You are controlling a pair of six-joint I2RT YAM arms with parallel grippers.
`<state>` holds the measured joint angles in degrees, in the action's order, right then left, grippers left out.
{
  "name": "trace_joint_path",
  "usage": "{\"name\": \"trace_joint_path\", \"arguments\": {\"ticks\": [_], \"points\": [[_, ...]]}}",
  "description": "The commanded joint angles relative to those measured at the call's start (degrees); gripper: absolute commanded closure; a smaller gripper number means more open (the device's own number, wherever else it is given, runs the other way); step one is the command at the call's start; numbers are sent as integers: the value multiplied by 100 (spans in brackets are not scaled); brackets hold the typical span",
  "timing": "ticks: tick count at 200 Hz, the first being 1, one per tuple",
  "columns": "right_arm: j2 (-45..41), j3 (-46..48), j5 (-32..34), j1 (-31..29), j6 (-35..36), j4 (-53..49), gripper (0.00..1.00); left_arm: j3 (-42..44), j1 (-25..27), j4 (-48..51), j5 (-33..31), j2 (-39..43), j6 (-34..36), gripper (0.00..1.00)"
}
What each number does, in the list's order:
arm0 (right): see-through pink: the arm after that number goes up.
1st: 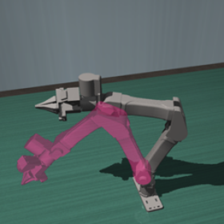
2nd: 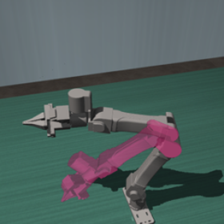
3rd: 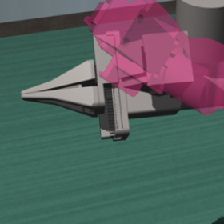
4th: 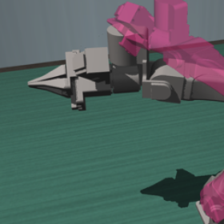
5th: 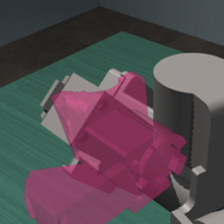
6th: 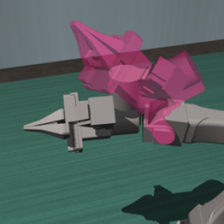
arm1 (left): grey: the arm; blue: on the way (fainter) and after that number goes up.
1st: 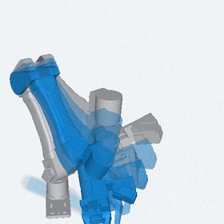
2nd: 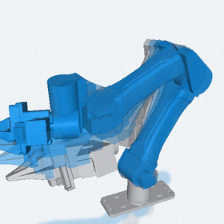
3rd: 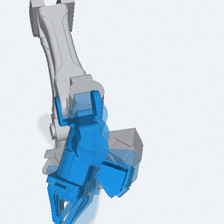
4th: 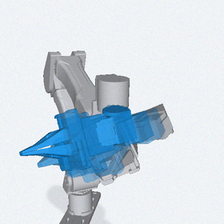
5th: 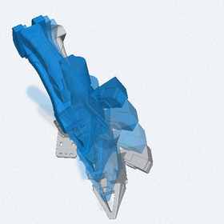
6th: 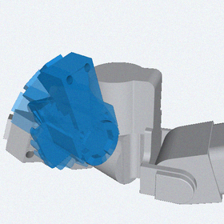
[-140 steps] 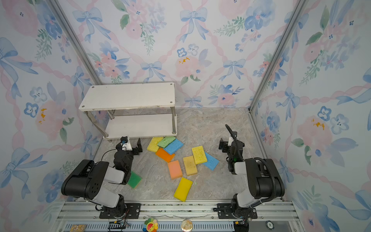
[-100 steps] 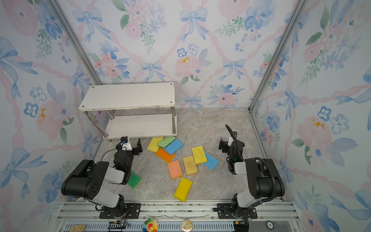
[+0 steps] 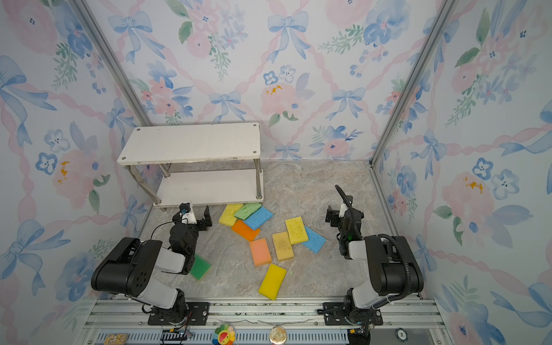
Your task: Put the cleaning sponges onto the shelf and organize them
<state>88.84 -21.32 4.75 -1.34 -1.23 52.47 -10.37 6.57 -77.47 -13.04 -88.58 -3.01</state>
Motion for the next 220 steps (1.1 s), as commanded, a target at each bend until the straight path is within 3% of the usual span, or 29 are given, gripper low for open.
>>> {"name": "trace_joint_path", "arguments": {"ticks": [1,88,104,136,164,183,220], "points": [[-24,-109,-1,-52,54,-53,3,-46,20,13,-71,-39,-25,2],[-24,-107,1,-59,60,-61,3,-48,20,-12,-60,-25,-18,2],[-67,-170,30,-66,54,-146,3,-204,20,358,42,107,40,2],[-512,-897,175,-85,41,-1841,3,-865,20,1789,-239,475,-49,2],[-826,-1226,391,-87,-28,-2569,3,-1150,20,2525,-423,813,-177,2],[-1092,-1573,838,-2,-724,-3115,3,-1711,20,3805,-496,1022,-449,2],[-973,-3717,1088,234,-1794,-6418,3,-2701,20,5699,-383,1174,-1001,2]]}}
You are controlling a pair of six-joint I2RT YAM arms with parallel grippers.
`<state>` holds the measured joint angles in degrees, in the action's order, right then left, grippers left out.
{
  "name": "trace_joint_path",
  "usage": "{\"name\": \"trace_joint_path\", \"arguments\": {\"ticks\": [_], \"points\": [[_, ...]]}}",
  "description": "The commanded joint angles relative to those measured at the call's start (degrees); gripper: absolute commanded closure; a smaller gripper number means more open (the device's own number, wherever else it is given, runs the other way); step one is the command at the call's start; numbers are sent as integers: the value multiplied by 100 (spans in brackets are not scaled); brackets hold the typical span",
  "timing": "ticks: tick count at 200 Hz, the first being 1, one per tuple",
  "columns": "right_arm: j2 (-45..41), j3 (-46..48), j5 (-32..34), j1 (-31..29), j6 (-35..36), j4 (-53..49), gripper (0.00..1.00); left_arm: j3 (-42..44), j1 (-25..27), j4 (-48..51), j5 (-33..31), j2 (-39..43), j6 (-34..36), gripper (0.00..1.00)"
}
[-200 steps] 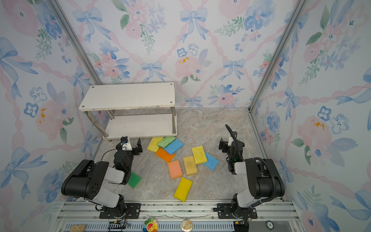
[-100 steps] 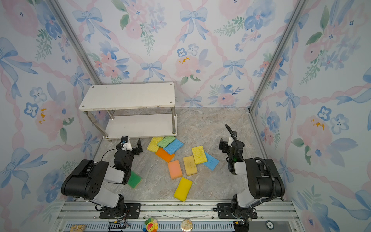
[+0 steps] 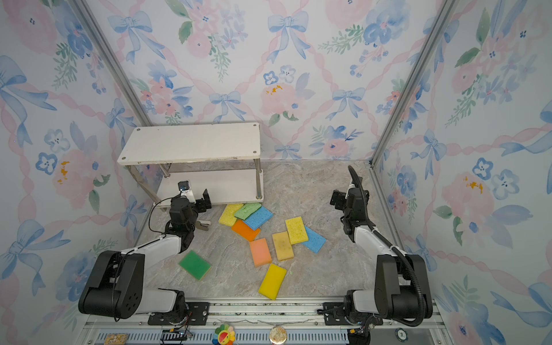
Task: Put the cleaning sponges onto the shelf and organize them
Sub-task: 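Raise both arms, reaching the right gripper toward the white shelf's top corner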
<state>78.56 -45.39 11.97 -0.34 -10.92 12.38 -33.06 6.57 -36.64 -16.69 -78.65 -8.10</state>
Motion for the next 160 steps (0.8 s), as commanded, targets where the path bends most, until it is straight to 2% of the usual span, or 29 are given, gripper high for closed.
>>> {"name": "trace_joint_path", "arguments": {"ticks": [1,18,33,56,90,135,160], "points": [[76,-1379,358,136,-825,-2492,3,-453,20,1665,-14,191,-509,2],[460,-2484,73,230,-788,-3963,3,-855,20,2333,-52,286,-851,2],[607,-2930,-519,379,-1000,-4545,3,-1104,18,2866,34,402,-1032,2],[410,-2865,-1373,552,-1520,-4516,3,-1185,19,3188,579,715,-1200,2],[98,-2752,-2266,531,-1787,-4440,3,-1232,20,3694,1581,1044,-1658,2],[-198,-2748,-2653,356,-1984,-4692,3,-1021,44,3937,2935,1341,-1908,2],[-373,-2676,-2863,270,-2137,-4787,3,-890,152,4087,3299,1455,-2142,2]]}}
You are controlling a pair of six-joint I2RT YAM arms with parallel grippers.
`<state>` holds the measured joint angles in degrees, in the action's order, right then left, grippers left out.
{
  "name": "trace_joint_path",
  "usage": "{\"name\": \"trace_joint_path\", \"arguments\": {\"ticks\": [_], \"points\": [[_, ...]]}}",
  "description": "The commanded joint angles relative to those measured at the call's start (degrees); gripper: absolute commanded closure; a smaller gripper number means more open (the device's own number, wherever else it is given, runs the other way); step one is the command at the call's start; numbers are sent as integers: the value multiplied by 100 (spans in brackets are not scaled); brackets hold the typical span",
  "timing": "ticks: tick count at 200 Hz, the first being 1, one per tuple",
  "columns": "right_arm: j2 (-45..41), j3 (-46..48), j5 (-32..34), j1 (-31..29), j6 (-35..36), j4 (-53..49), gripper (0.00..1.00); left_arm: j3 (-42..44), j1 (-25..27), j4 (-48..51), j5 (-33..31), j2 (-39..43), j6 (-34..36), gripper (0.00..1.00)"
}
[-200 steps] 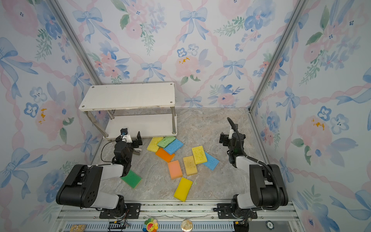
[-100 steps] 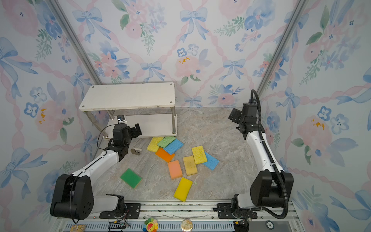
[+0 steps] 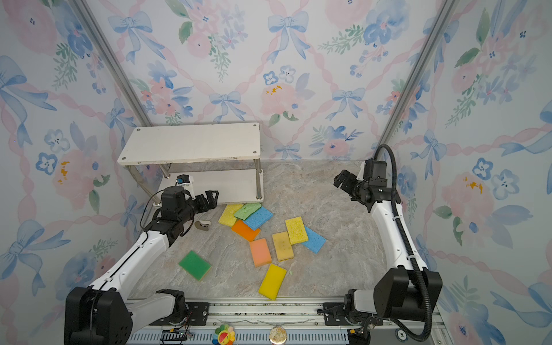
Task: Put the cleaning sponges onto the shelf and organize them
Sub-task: 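Raise both arms, reaching the right gripper toward the white shelf's top corner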
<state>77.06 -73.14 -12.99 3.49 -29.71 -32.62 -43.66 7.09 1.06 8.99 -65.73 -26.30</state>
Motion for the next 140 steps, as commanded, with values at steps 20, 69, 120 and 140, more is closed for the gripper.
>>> {"name": "trace_joint_path", "arguments": {"ticks": [20,69,120,140], "points": [[-345,200,-486,-234,-336,-309,3,257,233,355,1056,228,-502,2],[-369,182,-608,-596,-503,-319,3,396,755,522,1397,401,-876,2],[-393,229,-577,-1067,-571,-273,3,801,1278,514,1289,679,-1173,2],[-338,266,-573,-1236,-571,-309,3,947,1374,513,1229,816,-1264,2]]}}
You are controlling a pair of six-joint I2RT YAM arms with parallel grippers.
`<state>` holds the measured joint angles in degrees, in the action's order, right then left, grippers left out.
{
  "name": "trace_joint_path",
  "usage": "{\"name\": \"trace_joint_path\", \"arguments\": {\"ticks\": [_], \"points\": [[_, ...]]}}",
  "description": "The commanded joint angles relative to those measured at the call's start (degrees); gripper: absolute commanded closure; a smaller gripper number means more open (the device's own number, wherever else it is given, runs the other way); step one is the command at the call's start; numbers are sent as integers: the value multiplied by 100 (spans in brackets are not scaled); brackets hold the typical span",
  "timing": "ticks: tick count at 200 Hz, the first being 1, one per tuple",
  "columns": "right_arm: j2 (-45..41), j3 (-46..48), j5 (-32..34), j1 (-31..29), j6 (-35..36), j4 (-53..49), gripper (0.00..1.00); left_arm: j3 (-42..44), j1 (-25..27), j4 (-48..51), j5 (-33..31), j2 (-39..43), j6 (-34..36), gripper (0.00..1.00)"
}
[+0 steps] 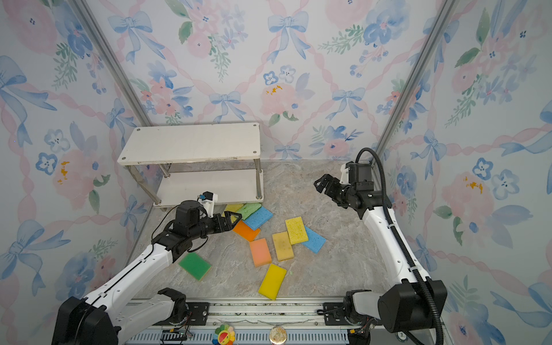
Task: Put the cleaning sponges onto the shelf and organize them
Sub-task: 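Raise both arms, reaching the right gripper toward the white shelf's top corner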
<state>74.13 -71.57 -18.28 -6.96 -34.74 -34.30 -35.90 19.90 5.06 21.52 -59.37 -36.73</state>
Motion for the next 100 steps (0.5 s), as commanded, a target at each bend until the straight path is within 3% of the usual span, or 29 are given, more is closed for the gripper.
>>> {"name": "trace_joint_path", "arguments": {"ticks": [1,66,100], "points": [[-46,108,-39,-196,-68,-148,3,175,97,116,-29,185,-230,2],[107,295,44,-910,-68,-316,3,496,259,117,-130,484,-313,2],[573,-368,-312,-1300,-46,-93,3,493,254,112,-70,480,-204,2]]}}
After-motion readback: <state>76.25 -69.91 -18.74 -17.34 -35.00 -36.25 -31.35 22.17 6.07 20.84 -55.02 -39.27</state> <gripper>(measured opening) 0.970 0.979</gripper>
